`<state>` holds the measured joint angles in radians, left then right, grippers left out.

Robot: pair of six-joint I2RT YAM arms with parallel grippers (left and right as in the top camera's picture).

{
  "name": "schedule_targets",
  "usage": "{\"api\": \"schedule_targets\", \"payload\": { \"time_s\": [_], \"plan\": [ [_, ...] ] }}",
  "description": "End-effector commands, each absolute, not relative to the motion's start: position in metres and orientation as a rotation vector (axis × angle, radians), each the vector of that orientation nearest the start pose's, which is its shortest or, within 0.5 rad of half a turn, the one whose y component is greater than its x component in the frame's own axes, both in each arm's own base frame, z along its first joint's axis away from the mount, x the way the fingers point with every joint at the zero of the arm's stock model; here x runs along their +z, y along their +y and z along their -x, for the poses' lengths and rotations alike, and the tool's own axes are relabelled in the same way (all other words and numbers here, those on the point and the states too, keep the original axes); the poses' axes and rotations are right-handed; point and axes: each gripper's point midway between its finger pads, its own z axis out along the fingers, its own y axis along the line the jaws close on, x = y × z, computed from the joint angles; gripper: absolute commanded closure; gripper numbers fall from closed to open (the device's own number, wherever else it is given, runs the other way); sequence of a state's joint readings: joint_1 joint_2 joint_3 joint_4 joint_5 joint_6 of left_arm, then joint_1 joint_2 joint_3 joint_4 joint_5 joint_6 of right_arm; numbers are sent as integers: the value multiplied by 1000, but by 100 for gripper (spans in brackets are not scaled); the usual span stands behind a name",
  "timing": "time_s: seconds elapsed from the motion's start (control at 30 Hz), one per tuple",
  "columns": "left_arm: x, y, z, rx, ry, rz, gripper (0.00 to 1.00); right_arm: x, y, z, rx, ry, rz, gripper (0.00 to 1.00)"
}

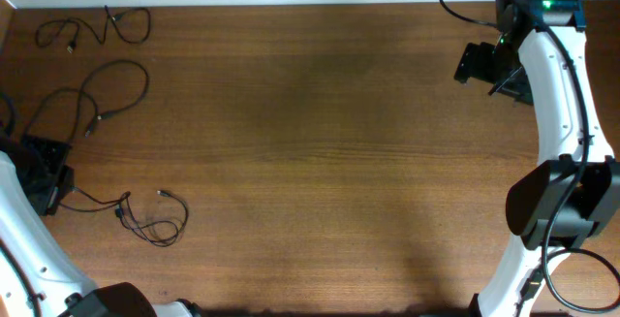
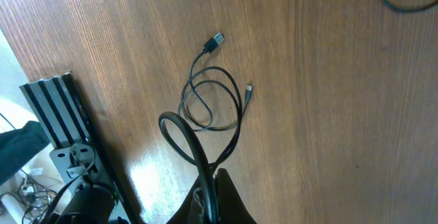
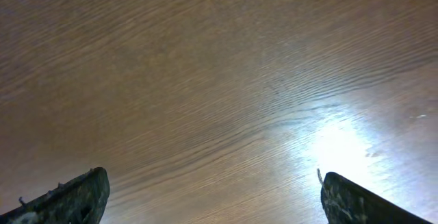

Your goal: Untangle cables

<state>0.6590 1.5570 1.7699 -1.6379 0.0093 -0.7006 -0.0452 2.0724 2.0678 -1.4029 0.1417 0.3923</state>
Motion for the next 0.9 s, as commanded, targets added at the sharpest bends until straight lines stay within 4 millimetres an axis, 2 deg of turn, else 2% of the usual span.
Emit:
{"api": "schedule_targets", "payload": {
  "time_s": [0.0,0.53,0.63,0.87],
  "plan": [
    [244,169,-221,-28,2321,1893,100,158,-53,-429,-238,2880,-670,2],
    [245,172,-227,-41,2296,1882,100,159,-54,-434,-241,2859,-670,2],
    [245,172,-227,-46,2252,1937,100,159,-54,-434,-240,2859,-670,2],
    [247,177,-233,-47,2193,1959,100,158,-44,-441,-146,2850,-666,2]
  ]
}}
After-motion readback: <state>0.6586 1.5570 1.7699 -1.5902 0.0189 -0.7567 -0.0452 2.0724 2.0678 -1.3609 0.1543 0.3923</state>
